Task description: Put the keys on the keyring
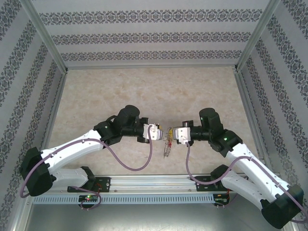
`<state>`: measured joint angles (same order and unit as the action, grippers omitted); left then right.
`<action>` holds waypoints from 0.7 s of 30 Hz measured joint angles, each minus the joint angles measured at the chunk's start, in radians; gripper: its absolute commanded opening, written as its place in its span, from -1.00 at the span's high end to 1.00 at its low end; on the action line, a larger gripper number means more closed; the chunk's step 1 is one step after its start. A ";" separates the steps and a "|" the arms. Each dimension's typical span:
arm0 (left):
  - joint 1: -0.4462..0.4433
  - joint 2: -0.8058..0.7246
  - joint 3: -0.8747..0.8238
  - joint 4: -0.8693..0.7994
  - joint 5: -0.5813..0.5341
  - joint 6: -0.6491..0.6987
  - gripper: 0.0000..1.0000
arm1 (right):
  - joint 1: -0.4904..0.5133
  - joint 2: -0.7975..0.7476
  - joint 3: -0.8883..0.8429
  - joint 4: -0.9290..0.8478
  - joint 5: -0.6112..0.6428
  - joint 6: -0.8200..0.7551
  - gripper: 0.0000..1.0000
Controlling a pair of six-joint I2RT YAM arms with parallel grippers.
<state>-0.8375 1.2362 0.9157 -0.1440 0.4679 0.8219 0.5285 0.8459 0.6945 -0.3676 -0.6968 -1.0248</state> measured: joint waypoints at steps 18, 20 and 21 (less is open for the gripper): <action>-0.007 0.031 -0.029 0.190 -0.001 -0.050 1.00 | -0.063 0.134 0.066 -0.025 -0.148 0.168 1.00; -0.007 0.031 -0.031 0.198 -0.001 -0.050 1.00 | -0.078 0.130 0.066 -0.026 -0.164 0.185 1.00; -0.007 0.030 -0.031 0.203 -0.001 -0.050 1.00 | -0.084 0.129 0.066 -0.025 -0.174 0.192 1.00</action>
<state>-0.8444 1.2659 0.8845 0.0586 0.4671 0.7723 0.4446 0.9749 0.7601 -0.3927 -0.8711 -0.8330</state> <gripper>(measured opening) 0.058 0.049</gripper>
